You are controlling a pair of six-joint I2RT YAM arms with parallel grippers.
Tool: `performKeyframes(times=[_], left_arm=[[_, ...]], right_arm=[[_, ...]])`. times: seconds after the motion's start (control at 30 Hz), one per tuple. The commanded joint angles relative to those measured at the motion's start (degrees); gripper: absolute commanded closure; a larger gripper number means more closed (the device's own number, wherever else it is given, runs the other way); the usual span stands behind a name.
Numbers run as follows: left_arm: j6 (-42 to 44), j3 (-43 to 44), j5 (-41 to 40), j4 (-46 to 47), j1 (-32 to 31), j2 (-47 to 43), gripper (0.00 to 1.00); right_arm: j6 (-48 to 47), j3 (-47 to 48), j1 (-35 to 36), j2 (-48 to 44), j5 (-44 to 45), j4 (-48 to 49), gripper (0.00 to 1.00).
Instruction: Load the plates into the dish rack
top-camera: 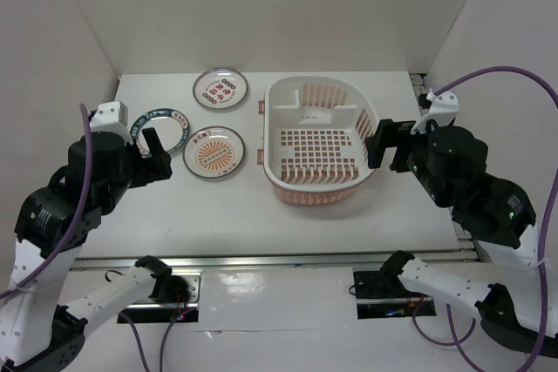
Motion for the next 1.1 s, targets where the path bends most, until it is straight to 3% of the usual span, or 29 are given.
performKeyframes(times=[0.0,0.43,0.73,0.83,0.97,1.07], left_arm=[[-0.43,0.27,-1.51,1.27,0.03,-0.59,0.0],[-2.8,-3.67,-3.1,3.55,0.03,-0.59,0.0],[-9.48,-16.5,3.67,20.67,1.08,-1.63,0.0],[-12.91,-24.32,7.17,30.86,7.3,-2.95,0.0],[-18.18,-31.8,28.3,41.24,20.81,2.56,0.0],[-22.92,-40.84,34.94,52.54,26.02,4.42,0.0]], right_arm=[[0.42,0.72,-0.1,0.1,1.04,0.01,0.0],[-1.17,0.46,-0.1,-0.52,1.66,0.8,0.0],[-1.17,-6.22,-0.1,0.19,-10.54,8.79,0.0],[-1.17,-6.75,-0.1,0.8,-15.65,10.73,0.0],[-1.69,-7.9,-0.1,1.42,-18.82,12.4,0.0],[-1.69,-7.9,-0.1,1.42,-20.31,13.81,0.0]])
